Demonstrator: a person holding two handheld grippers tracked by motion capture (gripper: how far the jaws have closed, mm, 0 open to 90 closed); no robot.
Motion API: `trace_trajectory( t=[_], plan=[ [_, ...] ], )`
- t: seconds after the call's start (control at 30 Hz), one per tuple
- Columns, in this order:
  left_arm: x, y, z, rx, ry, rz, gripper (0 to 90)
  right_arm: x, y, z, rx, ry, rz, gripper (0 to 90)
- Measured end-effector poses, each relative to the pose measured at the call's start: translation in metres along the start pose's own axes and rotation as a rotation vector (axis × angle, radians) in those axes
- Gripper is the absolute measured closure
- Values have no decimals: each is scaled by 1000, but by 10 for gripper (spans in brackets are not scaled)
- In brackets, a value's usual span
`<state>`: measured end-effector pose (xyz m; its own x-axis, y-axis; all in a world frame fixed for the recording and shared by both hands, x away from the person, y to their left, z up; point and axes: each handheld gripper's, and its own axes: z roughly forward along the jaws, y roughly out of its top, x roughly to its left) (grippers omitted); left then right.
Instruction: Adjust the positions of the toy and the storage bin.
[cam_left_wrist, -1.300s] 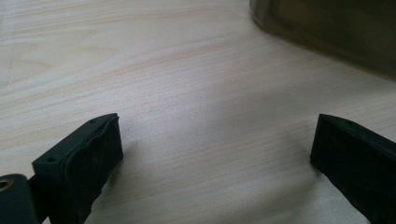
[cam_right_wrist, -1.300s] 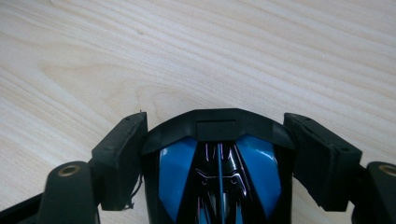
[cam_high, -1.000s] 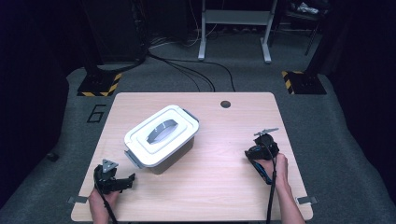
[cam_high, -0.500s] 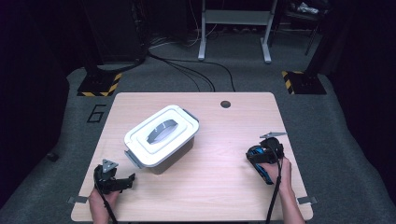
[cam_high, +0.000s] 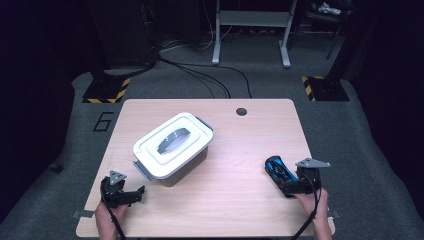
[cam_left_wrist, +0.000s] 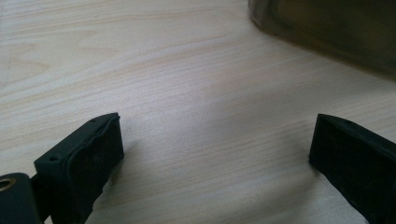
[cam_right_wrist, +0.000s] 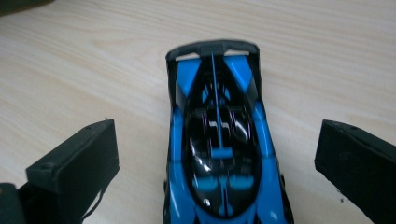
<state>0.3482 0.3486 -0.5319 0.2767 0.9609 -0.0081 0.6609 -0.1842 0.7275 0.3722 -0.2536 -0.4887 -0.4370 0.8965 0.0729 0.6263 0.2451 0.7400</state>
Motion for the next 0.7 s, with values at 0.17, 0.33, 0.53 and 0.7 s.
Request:
trace_trajectory(
  t=[0.17,0.33,0.53,0.7],
  plan=[
    [0,0,0,-1,0,0,28,-2,-21,-10,-35,-12,-10,0],
    [0,1,1,-2,-5,5,29,-5,-35,-15,-46,-11,-24,0],
    [1,2,2,-3,-14,12,28,-9,-46,-16,-58,1,-33,0],
    [1,1,1,-16,0,6,51,-10,-53,-13,-34,-2,-53,0]
  ],
)
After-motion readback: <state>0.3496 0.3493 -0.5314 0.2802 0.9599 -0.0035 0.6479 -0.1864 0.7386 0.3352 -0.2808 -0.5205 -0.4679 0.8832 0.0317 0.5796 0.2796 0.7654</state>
